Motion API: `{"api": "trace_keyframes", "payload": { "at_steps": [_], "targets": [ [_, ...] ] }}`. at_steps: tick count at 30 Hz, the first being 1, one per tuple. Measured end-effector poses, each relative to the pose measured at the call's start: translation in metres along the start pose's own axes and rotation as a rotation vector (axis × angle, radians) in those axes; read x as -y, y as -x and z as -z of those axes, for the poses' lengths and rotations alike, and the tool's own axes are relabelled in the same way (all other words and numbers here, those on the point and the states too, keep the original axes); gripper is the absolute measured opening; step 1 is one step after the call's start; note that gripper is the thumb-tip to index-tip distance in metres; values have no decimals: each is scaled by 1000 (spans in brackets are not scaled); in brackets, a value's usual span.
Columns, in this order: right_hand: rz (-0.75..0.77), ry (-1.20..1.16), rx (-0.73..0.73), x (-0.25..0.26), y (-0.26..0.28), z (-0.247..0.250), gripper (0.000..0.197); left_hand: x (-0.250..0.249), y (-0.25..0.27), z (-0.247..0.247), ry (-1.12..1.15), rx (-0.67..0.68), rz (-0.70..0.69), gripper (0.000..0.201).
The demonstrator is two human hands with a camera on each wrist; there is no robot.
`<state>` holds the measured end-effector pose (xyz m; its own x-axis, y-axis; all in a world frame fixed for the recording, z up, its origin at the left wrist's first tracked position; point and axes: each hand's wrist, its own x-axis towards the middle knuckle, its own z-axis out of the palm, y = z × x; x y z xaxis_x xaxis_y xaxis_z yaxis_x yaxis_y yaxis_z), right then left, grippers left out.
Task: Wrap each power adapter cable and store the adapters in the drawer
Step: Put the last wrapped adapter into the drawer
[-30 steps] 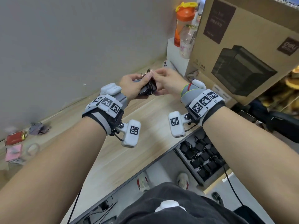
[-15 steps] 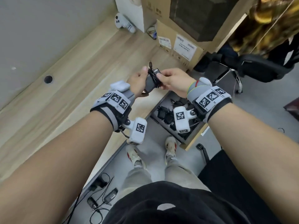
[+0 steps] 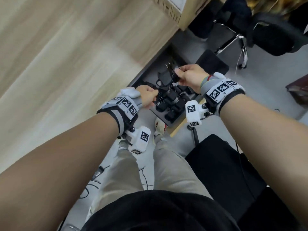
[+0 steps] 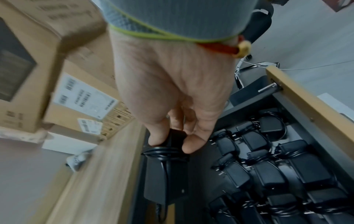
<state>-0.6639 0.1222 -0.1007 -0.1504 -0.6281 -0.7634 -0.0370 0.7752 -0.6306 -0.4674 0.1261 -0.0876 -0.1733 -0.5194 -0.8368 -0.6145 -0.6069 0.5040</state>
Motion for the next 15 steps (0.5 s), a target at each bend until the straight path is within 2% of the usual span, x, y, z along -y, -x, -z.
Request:
{"api": "trace_keyframes", "payload": {
  "at_steps": [4,8,11,15],
  "targets": [
    [-37,64,-20,-27,-38,-2,18,31,-37,-22,26,3,106,25],
    [-71,113,-12,-43,-74,-11,5,55,-71,-32,27,-6,158,23],
    [-71,155,-27,-54,-102,-18,45,72,-91,-38,35,-14,174,20],
    [-60,230,-18,-67,-131,-33,50,98,-118,-43,18,-19,205,22]
  ]
}}
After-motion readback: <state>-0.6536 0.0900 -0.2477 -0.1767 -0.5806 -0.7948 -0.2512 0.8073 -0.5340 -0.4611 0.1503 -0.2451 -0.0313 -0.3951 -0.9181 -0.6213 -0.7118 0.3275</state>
